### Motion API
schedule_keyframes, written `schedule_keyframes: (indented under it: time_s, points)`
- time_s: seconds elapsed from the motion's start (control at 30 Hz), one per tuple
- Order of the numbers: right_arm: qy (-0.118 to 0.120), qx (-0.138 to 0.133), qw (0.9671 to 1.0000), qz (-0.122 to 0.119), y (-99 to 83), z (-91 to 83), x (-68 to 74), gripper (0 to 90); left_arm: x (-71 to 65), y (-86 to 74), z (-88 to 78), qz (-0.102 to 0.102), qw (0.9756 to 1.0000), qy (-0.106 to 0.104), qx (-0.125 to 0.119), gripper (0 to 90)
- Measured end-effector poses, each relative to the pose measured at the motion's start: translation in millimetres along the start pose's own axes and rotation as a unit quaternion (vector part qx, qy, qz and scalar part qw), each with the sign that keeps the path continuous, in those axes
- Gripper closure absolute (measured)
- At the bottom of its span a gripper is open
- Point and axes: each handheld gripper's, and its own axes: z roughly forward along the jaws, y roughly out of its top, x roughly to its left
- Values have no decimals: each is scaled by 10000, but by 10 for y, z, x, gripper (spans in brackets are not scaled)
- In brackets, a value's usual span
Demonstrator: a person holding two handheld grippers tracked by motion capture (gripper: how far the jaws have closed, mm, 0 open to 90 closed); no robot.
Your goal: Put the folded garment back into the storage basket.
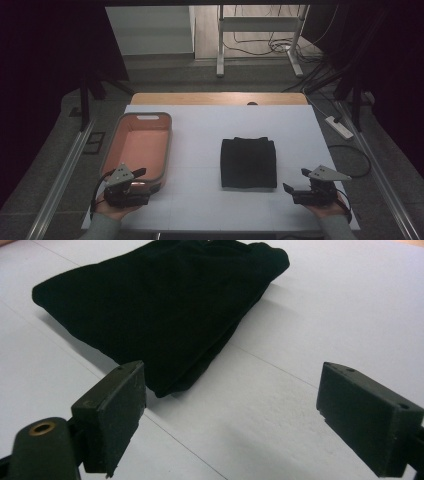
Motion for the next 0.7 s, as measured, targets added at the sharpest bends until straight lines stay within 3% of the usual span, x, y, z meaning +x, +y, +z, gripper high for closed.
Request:
schedule_keyframes:
  time_s: [0.7]
  points:
    - [-123, 24, 9999, 1, 8, 1, 19, 134, -19, -16, -17, 62, 10000, -47, -34, 227]
